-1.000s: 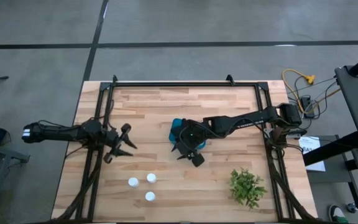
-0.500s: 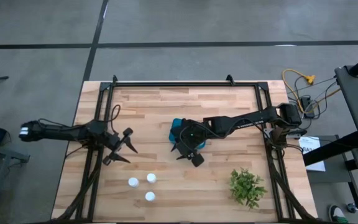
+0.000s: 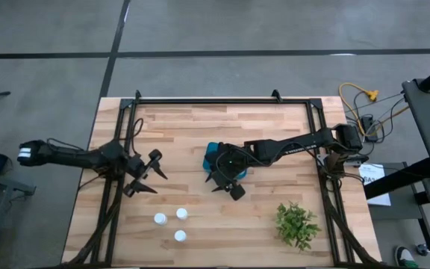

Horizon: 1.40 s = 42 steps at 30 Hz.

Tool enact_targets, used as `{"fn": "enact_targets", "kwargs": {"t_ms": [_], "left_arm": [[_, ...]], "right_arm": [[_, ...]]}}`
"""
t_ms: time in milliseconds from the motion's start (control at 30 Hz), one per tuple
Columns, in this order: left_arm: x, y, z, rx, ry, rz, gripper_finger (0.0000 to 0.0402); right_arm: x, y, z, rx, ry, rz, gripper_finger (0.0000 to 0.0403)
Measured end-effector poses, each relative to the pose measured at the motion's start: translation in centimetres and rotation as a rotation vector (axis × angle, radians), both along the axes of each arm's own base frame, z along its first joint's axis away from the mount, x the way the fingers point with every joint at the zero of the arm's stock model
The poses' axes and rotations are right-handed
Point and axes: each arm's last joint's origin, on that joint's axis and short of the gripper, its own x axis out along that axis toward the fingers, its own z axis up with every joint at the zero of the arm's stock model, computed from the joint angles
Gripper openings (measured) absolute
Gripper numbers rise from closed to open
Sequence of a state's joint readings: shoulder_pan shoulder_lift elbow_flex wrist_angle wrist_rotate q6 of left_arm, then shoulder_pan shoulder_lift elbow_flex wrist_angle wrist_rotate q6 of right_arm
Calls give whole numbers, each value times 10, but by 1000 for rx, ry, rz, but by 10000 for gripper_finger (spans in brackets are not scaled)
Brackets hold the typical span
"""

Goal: Pick and place pill bottles into a basket
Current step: Put the white pill bottle into the blue bin

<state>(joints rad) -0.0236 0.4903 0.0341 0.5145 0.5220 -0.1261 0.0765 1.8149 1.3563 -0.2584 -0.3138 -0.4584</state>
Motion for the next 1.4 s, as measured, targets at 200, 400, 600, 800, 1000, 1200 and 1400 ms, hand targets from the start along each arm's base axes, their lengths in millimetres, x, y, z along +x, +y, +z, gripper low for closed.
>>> {"fn": "enact_targets", "kwargs": {"t_ms": [200,400,600,800,1000,1200,1400], "left_arm": [[9,-3,22,0,-166,-35,261],[17,-9,32,-18,-308,-116,261],[41,-16,36,-55,-216,-153,261],[73,-30,51,-50,-157,-214,261],[95,-57,69,-40,-29,-312,261],[97,-90,87,40,137,-380,261],[80,-117,111,200,335,-220,261]], "right_arm": [[-2,-1,3,-14,-12,12,183],[-9,-1,12,-24,-3,20,183],[-15,-2,21,-44,-31,38,183],[-18,-5,26,-56,-43,39,183],[-21,-8,23,-63,4,37,183],[-24,-12,21,-75,22,39,183],[-26,-19,24,-74,18,21,183]]}}
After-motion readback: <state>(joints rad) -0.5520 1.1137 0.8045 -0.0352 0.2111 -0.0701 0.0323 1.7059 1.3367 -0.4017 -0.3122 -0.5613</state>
